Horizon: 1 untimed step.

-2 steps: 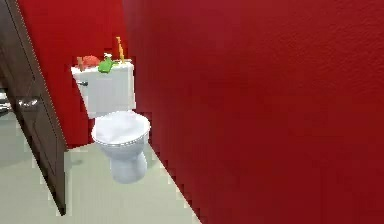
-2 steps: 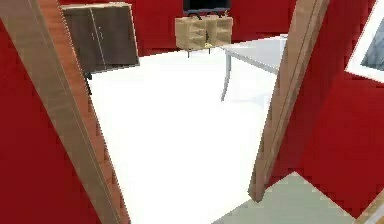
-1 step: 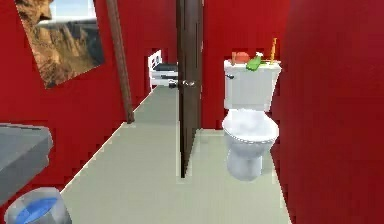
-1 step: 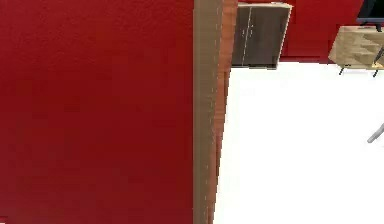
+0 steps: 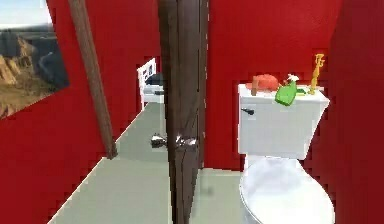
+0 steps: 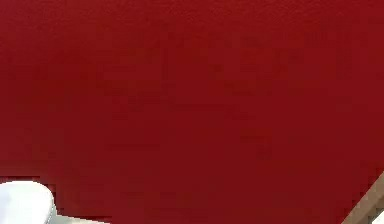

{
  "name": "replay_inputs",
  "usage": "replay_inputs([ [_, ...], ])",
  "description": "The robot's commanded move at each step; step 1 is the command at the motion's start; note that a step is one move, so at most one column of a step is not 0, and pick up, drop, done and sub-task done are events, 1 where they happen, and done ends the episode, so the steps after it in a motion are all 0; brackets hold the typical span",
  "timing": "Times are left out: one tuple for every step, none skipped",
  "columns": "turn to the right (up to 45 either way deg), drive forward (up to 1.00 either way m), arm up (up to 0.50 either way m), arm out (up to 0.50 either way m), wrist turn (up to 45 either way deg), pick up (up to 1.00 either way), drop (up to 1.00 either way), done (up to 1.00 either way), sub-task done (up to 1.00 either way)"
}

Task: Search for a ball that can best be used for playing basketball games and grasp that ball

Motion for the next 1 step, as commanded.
replay_inputs([
  [-36.0,0.00,0.00,0.00,0.0,0.00,0.00,0.00,0.00],
])
